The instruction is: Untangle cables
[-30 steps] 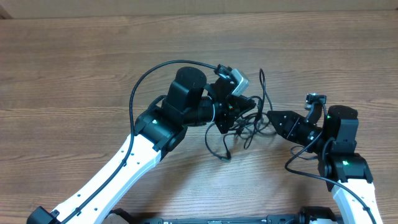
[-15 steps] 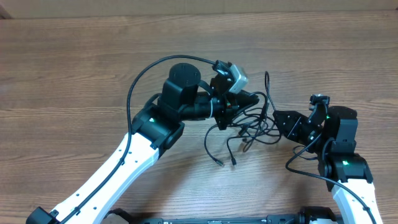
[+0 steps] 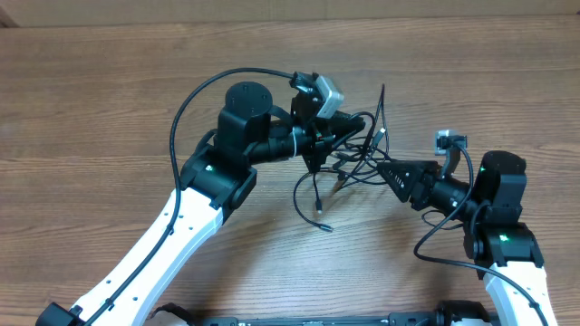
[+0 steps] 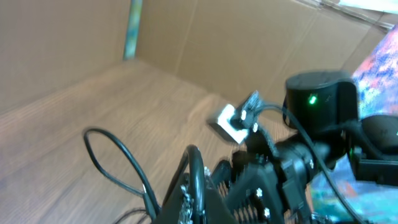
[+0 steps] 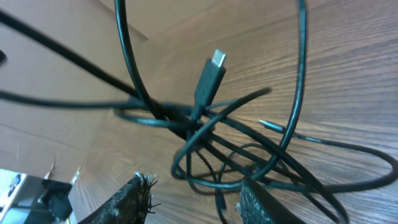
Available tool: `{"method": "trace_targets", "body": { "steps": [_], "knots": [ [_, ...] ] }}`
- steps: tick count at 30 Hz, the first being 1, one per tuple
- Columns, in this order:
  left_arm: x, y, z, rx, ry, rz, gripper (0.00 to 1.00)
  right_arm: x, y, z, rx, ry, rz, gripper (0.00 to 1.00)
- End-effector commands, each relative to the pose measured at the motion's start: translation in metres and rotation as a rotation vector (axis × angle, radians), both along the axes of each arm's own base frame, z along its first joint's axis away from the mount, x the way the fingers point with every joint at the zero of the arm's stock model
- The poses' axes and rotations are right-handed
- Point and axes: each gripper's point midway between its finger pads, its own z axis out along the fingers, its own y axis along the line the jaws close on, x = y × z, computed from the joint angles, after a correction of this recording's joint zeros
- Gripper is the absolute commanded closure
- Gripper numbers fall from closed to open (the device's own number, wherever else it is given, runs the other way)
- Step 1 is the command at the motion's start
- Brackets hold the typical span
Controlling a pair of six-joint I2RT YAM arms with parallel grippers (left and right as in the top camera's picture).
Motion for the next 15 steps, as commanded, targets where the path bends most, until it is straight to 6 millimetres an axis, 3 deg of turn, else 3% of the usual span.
{"method": "trace_targets", "body": {
  "steps": [1, 5, 11, 15],
  "knots": [
    [-0.007, -0.004, 0.014, -0.044, 0.0, -0.048, 0.96, 0.0, -0.004, 0.001, -0.037, -0.032, -0.005, 0.52],
    [-0.007, -0.003, 0.016, -0.046, -0.004, -0.049, 0.96, 0.006, -0.014, -0.008, -0.083, -0.007, -0.072, 0.46],
    [-0.005, -0.002, 0.017, -0.055, 0.0, -0.047, 0.96, 0.009, -0.029, -0.023, -0.147, 0.047, -0.161, 0.44],
    [-0.018, 0.0, 0.041, -0.138, -0.017, -0.147, 0.96, 0.011, -0.046, -0.037, -0.222, 0.095, -0.253, 0.39]
  ]
}}
